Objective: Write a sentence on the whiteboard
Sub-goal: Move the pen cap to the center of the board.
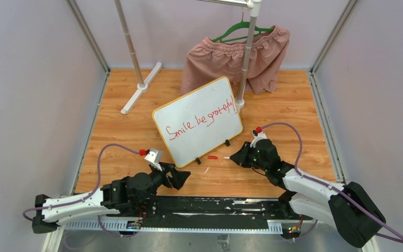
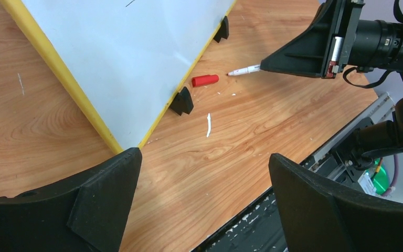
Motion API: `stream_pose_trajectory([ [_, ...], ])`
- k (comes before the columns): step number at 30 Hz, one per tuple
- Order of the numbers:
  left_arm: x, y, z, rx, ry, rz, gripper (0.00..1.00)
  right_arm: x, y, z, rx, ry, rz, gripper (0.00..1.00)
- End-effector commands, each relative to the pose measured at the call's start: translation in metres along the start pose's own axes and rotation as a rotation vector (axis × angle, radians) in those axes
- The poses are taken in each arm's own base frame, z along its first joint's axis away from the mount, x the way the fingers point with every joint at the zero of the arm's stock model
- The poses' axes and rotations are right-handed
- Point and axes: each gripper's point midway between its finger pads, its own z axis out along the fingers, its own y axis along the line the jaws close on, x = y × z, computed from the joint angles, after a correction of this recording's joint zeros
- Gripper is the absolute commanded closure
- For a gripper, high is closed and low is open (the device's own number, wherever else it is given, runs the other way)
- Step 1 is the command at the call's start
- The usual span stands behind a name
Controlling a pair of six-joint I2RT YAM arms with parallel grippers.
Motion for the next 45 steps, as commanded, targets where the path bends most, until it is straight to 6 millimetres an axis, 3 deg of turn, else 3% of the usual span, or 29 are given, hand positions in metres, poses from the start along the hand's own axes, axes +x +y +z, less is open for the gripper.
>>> stream_pose_trajectory([
  [1, -0.013, -0.001, -0.004, -0.012, -0.033, -0.03, 0.03, -0.004, -0.003, -0.001, -0.001, -0.037, 0.03, 1.0],
  [13, -0.03, -0.009, -0.007, -0.006, -0.053, -0.007, 0.02, -0.011, -0.008, -0.002, 0.04, -0.046, -0.032, 1.0],
  [18, -0.032, -0.011, -0.004, -0.015, -0.05, 0.008, 0.02, -0.021, -0.004, 0.01, 0.041, -0.062, -0.023, 1.0],
  [24, -0.028, -0.011, -0.003, -0.013, -0.04, -0.006, 0.02, -0.026, 0.015, 0.036, -0.061, -0.058, 0.012, 1.0],
  [29, -0.027, -0.011, -0.006, -0.005, -0.032, -0.016, 0.03, -0.008, 0.035, 0.054, -0.208, 0.027, 0.073, 1.0],
  [33, -0.025, -0.009, -0.009, 0.001, -0.032, -0.025, 0.02, 0.012, 0.043, 0.057, -0.297, 0.082, 0.138, 1.0],
  [39, -0.023, -0.006, -0.01, 0.006, -0.034, -0.032, 0.03, 0.056, 0.026, 0.046, -0.266, 0.177, 0.164, 1.0],
  [45, -0.018, -0.007, -0.008, 0.013, -0.025, -0.031, 0.03, 0.078, 0.01, 0.023, -0.231, 0.2, 0.18, 1.0],
])
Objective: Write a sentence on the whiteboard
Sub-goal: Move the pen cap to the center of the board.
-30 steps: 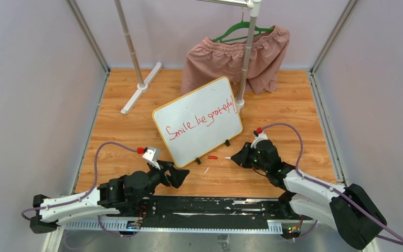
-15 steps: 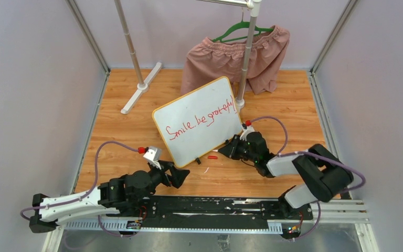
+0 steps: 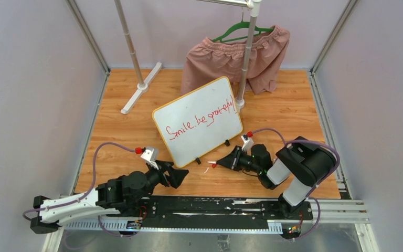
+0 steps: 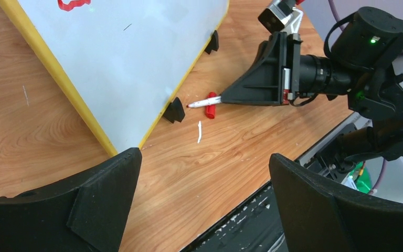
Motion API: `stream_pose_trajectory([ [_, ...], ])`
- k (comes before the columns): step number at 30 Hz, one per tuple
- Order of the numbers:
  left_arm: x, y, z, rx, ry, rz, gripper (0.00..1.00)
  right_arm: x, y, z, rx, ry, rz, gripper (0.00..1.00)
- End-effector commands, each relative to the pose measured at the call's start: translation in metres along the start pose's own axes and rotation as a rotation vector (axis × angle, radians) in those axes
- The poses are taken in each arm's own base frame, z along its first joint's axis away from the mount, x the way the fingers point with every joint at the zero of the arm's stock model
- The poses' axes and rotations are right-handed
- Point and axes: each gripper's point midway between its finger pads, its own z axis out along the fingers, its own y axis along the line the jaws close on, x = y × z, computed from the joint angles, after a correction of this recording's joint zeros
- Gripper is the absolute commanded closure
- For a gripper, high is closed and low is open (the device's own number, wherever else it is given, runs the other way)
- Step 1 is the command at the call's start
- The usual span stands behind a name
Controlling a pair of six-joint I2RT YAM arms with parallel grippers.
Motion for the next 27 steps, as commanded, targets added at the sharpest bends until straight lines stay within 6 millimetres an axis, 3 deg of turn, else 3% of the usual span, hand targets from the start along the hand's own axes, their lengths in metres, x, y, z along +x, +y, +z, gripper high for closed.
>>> stream_pose_trajectory([
  [1, 0.004, 0.001, 0.002, 0.001, -0.001, -0.01, 0.03, 0.036, -0.025, -0.023, 0.084, 0.078, 0.034, 1.0],
  [5, 0.009, 0.0, 0.004, 0.006, 0.018, 0.01, 0.03, 0.05, -0.026, -0.043, 0.078, 0.085, 0.048, 1.0],
  [7, 0.009, -0.003, 0.005, 0.016, 0.026, 0.029, 0.03, 0.047, -0.02, -0.05, 0.056, 0.054, 0.057, 1.0],
  [12, -0.003, -0.011, 0.007, 0.017, 0.023, 0.107, 0.0, 0.018, 0.012, -0.055, -0.03, -0.05, 0.083, 1.0],
  [15, -0.014, -0.023, 0.009, 0.018, 0.056, 0.2, 0.0, -0.015, 0.046, -0.057, -0.03, -0.095, -0.02, 1.0],
  [16, -0.016, -0.027, 0.011, 0.012, 0.077, 0.226, 0.0, -0.032, 0.058, -0.067, -0.004, -0.143, -0.074, 1.0],
  [20, -0.021, -0.047, 0.021, 0.018, 0.138, 0.282, 0.0, -0.085, 0.058, -0.134, 0.259, -0.395, -0.175, 1.0],
  [23, -0.017, -0.068, 0.034, 0.038, 0.202, 0.315, 0.0, -0.106, 0.067, -0.177, 0.373, -0.484, -0.217, 1.0],
  [27, 0.0, -0.076, 0.059, -0.062, 0.352, 0.411, 0.0, -0.126, 0.077, -0.225, 0.47, -0.601, -0.242, 1.0],
])
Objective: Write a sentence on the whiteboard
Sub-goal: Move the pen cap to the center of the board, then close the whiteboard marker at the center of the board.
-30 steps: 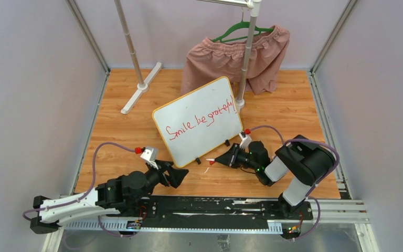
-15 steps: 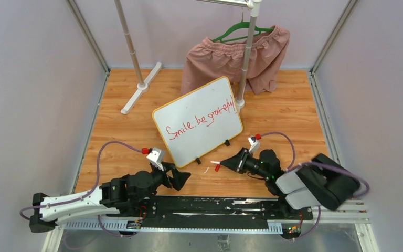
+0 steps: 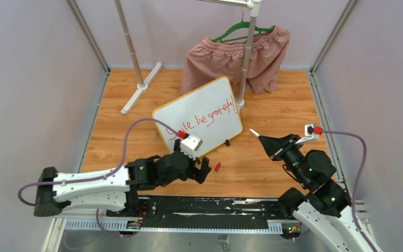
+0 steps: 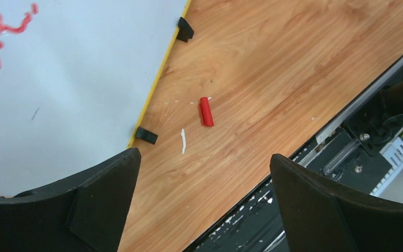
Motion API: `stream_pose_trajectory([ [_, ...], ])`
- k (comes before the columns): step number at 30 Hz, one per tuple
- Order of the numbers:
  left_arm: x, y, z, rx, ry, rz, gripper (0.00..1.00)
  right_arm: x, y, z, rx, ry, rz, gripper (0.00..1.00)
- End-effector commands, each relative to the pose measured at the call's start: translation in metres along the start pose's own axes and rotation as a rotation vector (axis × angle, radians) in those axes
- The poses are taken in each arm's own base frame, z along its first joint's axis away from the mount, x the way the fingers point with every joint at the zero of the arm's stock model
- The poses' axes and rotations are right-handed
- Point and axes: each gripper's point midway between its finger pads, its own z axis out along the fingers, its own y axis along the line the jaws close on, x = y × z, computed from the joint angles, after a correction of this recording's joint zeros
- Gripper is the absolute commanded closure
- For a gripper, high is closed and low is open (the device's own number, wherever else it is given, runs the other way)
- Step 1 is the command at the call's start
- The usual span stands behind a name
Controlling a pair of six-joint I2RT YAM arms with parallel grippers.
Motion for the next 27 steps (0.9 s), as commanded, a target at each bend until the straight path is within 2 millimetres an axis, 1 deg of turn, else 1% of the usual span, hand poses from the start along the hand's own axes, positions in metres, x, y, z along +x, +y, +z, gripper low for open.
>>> stream_pose_trajectory([
  [1, -0.001, -0.02, 0.025, -0.046, 0.137, 0.095, 0.0, -0.006, -0.075, -0.044, 0.393, 0.021, -0.17, 1.0],
  [3, 0.012, -0.022, 0.045, -0.105, 0.219, 0.137, 0.0, -0.027, -0.07, -0.055, 0.402, -0.034, -0.199, 1.0],
  [6, 0.024, -0.03, 0.066, -0.15, 0.32, 0.185, 0.03, -0.043, -0.064, -0.066, 0.405, -0.065, -0.239, 1.0],
  [11, 0.049, -0.047, 0.094, -0.154, 0.45, 0.213, 0.13, -0.055, -0.058, -0.075, 0.39, -0.088, -0.274, 1.0],
  [14, 0.065, -0.049, 0.107, -0.179, 0.517, 0.22, 0.18, -0.059, -0.053, -0.08, 0.372, -0.099, -0.282, 1.0],
  [17, 0.08, -0.046, 0.119, -0.202, 0.572, 0.203, 0.26, -0.061, -0.049, -0.083, 0.353, -0.102, -0.282, 1.0],
  [19, 0.086, -0.042, 0.127, -0.208, 0.598, 0.163, 0.33, -0.061, -0.048, -0.085, 0.347, -0.105, -0.282, 1.0],
  [24, 0.094, -0.032, 0.137, -0.23, 0.637, 0.134, 0.4, -0.063, -0.046, -0.087, 0.334, -0.112, -0.28, 1.0],
  [27, 0.101, -0.024, 0.138, -0.251, 0.663, 0.118, 0.43, -0.063, -0.044, -0.086, 0.329, -0.111, -0.278, 1.0],
])
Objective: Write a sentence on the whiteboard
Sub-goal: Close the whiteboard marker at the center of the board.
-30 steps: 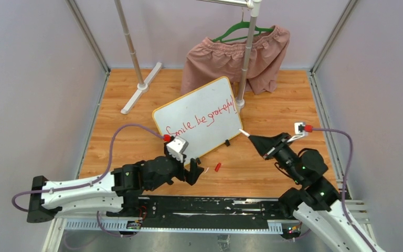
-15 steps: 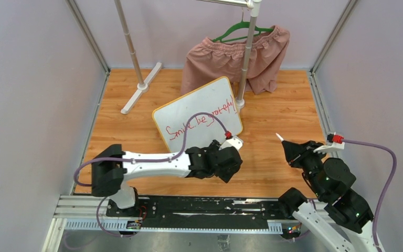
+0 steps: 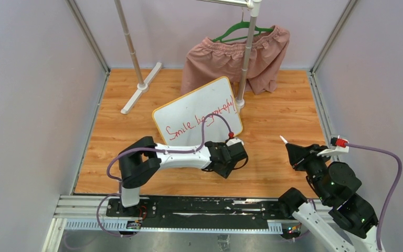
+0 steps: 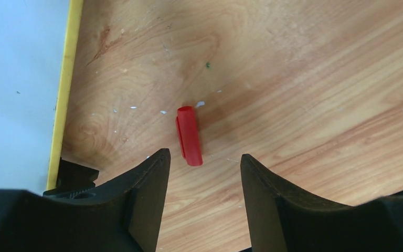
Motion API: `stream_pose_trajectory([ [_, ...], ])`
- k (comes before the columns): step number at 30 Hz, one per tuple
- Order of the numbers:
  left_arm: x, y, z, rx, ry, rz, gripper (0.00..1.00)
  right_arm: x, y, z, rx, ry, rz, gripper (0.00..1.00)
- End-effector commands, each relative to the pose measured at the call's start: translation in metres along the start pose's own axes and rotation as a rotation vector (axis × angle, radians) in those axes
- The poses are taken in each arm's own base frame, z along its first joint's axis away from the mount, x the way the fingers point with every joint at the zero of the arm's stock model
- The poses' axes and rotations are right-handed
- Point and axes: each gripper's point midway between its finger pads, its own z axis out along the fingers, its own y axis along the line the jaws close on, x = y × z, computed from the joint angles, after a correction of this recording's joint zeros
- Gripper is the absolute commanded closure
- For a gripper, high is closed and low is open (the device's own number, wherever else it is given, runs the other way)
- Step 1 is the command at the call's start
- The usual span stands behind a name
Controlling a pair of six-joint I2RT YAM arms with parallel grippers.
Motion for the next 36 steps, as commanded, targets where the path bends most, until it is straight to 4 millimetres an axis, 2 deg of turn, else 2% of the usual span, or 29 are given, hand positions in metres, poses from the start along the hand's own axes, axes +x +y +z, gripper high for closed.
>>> stream_pose_trajectory([
  [1, 0.001, 0.001, 0.004, 0.01, 0.029, -0.042, 0.44, -0.012, 0.001, -0.008, -0.011, -0.033, -0.003, 1.0],
  [5, 0.005, 0.007, 0.013, 0.031, 0.054, -0.089, 0.49, -0.011, 0.003, -0.008, -0.023, -0.036, 0.007, 1.0],
  [12, 0.009, 0.007, 0.021, 0.056, 0.092, -0.101, 0.61, -0.014, 0.005, -0.009, -0.034, -0.044, 0.014, 1.0],
  [20, 0.03, 0.011, 0.036, 0.063, 0.157, -0.101, 0.73, -0.015, 0.004, -0.013, -0.044, -0.052, 0.016, 1.0],
  [22, 0.037, 0.01, 0.039, 0.069, 0.173, -0.099, 0.81, -0.015, 0.005, -0.013, -0.049, -0.05, 0.015, 1.0],
  [24, 0.041, 0.01, 0.039, 0.078, 0.18, -0.099, 0.99, -0.014, 0.008, -0.013, -0.059, -0.041, 0.013, 1.0],
  [25, 0.041, 0.011, 0.038, 0.078, 0.173, -0.101, 1.0, -0.013, 0.01, -0.012, -0.067, -0.032, 0.01, 1.0],
  [27, 0.028, 0.01, 0.028, 0.102, 0.11, -0.111, 1.0, -0.014, 0.016, -0.011, -0.087, -0.016, -0.006, 1.0],
  [29, 0.007, 0.01, 0.007, 0.138, 0.018, -0.118, 1.0, -0.019, 0.023, -0.011, -0.111, -0.006, -0.035, 1.0],
  [33, -0.039, 0.009, -0.053, 0.241, -0.193, -0.126, 1.0, -0.032, 0.048, -0.012, -0.194, 0.041, -0.126, 1.0],
  [36, -0.059, 0.017, -0.1, 0.309, -0.353, -0.128, 1.0, -0.04, 0.072, -0.013, -0.276, 0.107, -0.2, 1.0],
])
